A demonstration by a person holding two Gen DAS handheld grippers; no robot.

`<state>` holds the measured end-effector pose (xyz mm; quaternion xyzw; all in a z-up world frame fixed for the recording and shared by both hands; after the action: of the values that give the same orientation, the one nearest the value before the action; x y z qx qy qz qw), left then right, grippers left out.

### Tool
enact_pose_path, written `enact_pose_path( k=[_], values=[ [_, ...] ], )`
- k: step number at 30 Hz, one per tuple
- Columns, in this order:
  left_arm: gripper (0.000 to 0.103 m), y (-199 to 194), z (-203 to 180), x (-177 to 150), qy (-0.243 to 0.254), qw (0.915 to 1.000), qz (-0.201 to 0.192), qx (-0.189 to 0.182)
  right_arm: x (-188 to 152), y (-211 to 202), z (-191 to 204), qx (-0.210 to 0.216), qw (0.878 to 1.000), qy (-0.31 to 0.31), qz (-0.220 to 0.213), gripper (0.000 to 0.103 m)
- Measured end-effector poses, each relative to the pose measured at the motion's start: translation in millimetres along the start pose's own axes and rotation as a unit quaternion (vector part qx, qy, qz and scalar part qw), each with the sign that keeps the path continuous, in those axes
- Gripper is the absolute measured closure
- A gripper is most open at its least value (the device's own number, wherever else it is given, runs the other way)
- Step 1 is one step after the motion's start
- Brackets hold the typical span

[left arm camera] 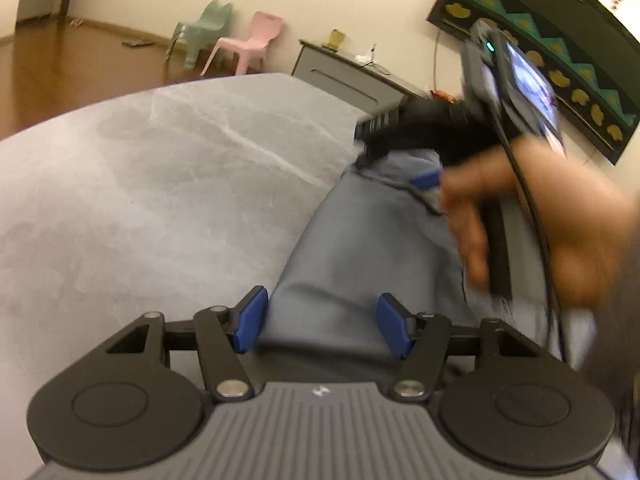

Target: Fold clothes

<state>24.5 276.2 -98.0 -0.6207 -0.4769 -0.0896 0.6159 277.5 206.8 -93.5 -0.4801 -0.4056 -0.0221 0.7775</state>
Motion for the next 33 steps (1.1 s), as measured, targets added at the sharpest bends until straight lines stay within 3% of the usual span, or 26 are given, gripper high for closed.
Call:
enact_pose_path(
  k=[5,6,7,9,11,13,16,17,20,22,24,25,28,31,33],
  values=[
    [0.042,3.1,1.7,6.3,0.001,0.9998,0.006,-0.017,39.8,22.5,-22.0,-0.005,0.998,0.06,-0.008,0.041],
    [0.046,1.5,5.4,9.3,-0.009,0.9997,0.005,-0.022,39.0,23.5,-24.7,0.001,0.997,0.073,-0.005,0.042],
    [0.047,-2.2,6.8,13.1,-0.007,0.9997,-0.015,-0.018,33.4,23.5,-24.6,0.005,0.997,0.072,-0.001,0.043],
    [0.046,-21.6,-2.0,18.4,0.03,0.9957,-0.087,0.002,7.1,20.9,-13.5,0.003,1.0,0.016,0.0,0.043],
    [0.046,-32.3,-13.2,15.3,0.06,0.9921,-0.109,-0.015,-17.0,11.2,-2.6,0.003,0.999,-0.033,0.0,0.041],
    [0.046,-29.3,-24.2,7.8,0.083,0.9921,-0.076,-0.056,-32.3,-2.4,1.7,0.017,0.999,-0.042,0.01,0.041],
    [0.044,-5.2,-36.6,-5.1,0.097,0.9875,0.034,-0.12,-47.8,-22.3,7.3,0.042,0.997,-0.054,0.041,0.038],
    [0.042,-2.1,-40.9,-9.5,0.104,0.9849,0.045,-0.131,-49.8,-26.6,9.1,0.048,0.996,-0.058,0.054,0.036],
    [0.042,-5.4,-54.7,-14.4,0.141,0.9841,0.028,-0.105,-46.4,-40.3,14.8,0.042,0.995,-0.076,0.049,0.043],
    [0.046,-17.6,-58.9,-14.1,0.155,0.984,-0.016,-0.087,-43.9,-54.7,19.9,0.023,0.997,-0.074,0.007,0.044],
    [0.045,-36.8,-64.1,-14.4,0.174,0.9769,-0.072,-0.1,-40.9,-59.6,22.0,0.005,0.997,-0.075,-0.016,0.045],
    [0.045,-38.7,-68.8,-17.0,0.187,0.9732,-0.072,-0.112,-41.3,-55.3,22.4,-0.002,0.997,-0.081,-0.007,0.046],
    [0.042,-10.6,-80.7,-32.1,0.199,0.9677,0.033,-0.151,-48.1,-30.7,21.2,-0.013,0.994,-0.098,0.036,0.046],
    [0.032,-10.0,-86.7,-37.8,0.218,0.9638,0.023,-0.151,-30.1,-16.4,15.1,-0.004,0.996,-0.08,0.048,0.037],
    [0.032,-8.2,-86.5,-36.4,0.208,0.9655,0.028,-0.154,-16.6,-3.9,13.5,-0.006,0.995,-0.079,0.054,0.036]
  ],
)
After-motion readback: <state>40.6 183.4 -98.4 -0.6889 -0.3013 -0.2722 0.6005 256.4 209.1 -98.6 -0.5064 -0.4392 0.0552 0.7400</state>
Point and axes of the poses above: each gripper's, at about its wrist camera, not at the fingertips, and y roughly the way its jaws point, z to its left, x to its top, the point moved 1 cm from there along y, roughly the way its jaws point, and after that the axes turned 10 degrees about x, right-handed, at the moved point
